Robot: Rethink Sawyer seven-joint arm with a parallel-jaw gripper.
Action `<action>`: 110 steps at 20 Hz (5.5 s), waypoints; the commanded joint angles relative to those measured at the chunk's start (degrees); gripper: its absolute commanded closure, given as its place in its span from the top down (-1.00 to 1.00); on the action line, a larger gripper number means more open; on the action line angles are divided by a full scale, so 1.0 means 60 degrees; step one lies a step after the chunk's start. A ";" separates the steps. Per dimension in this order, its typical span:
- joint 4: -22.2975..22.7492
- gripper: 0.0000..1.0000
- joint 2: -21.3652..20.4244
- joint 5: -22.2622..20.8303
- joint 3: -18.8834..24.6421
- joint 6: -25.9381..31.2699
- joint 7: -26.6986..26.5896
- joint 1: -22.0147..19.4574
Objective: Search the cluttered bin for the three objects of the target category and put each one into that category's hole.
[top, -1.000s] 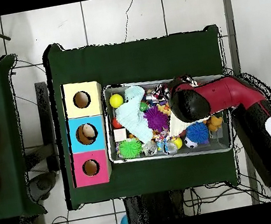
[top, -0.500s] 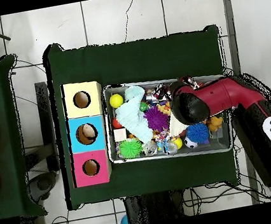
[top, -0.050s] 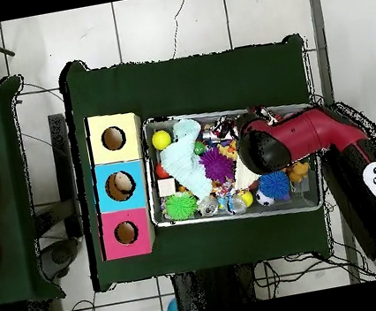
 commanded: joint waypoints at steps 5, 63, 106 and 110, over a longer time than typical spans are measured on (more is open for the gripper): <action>0.0034 1.00 0.0638 -0.0112 0.0188 -0.0249 -0.1172 -0.0006; 0.1093 -1.00 -0.1069 0.0772 -0.0641 0.0283 -0.0886 0.0603; 0.0158 1.00 0.0334 -0.0032 0.0766 -0.0226 -0.2005 -0.0550; -0.0022 1.00 0.0518 -0.0214 0.0842 -0.0310 -0.2219 -0.0628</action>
